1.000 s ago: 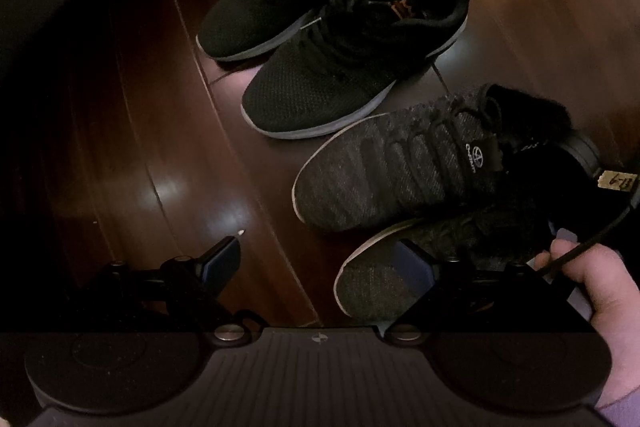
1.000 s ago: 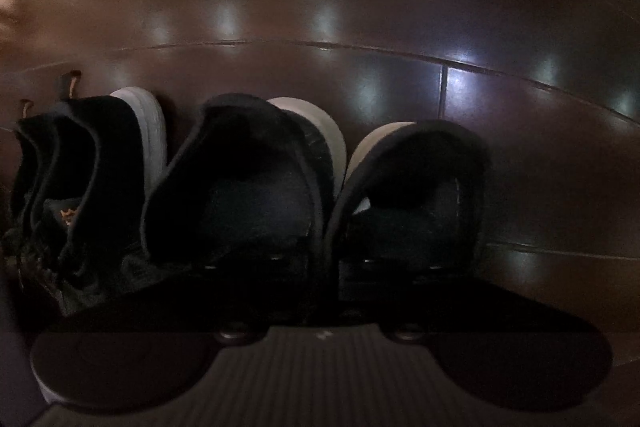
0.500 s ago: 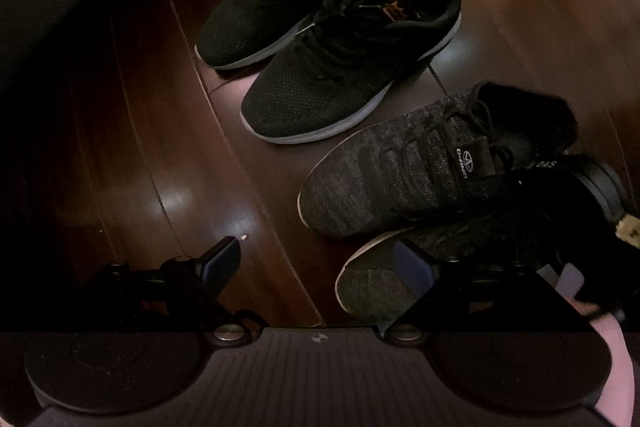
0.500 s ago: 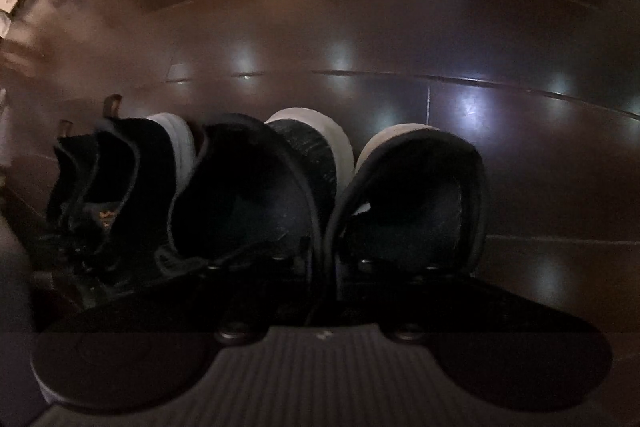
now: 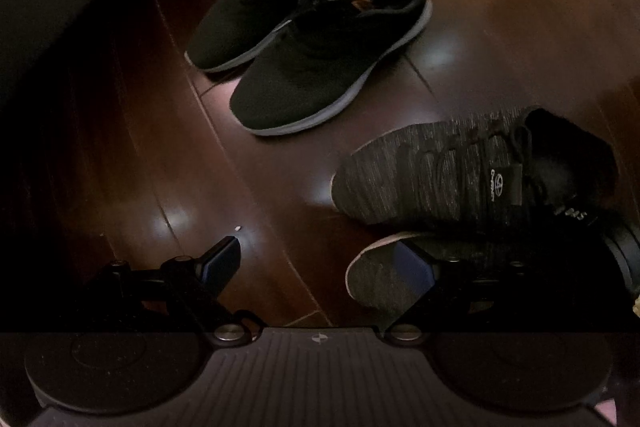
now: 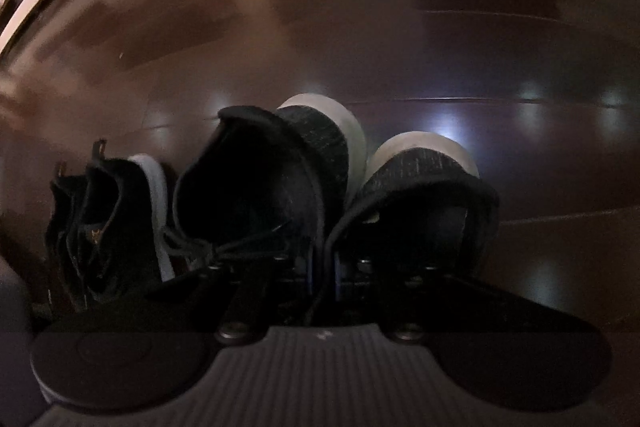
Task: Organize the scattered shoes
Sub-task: 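Lift the grey sneaker pair off the floor with the right tool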
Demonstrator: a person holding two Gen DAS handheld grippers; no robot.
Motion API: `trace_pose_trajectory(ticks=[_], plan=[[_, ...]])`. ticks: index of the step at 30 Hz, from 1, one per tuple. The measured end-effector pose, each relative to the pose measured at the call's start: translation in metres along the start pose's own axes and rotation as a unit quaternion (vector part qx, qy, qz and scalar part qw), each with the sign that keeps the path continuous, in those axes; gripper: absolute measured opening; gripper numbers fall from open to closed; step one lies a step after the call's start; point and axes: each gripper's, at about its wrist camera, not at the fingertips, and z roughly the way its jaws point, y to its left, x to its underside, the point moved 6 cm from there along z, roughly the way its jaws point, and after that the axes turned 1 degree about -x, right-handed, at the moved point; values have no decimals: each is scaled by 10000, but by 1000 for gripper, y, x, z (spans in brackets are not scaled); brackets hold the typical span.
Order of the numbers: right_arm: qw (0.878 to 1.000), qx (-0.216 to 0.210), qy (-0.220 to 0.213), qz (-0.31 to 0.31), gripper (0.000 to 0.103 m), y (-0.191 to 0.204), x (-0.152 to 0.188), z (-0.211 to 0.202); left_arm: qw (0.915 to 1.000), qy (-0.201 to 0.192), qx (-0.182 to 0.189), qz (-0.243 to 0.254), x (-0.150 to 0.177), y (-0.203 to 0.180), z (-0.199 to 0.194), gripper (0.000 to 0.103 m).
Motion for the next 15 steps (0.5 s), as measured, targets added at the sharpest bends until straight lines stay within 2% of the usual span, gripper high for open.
trace_pose_trajectory(ticks=[5, 15], plan=[[9995, 69, -140, 289, 10, -23, -3, -15, 9994, -153, -1, 305, 12, -17, -6, 88], [9899, 418, -625, 1202, 10, -110, 4, -74, 9931, -456, 84, 1075, 47, -66, -22, 88]])
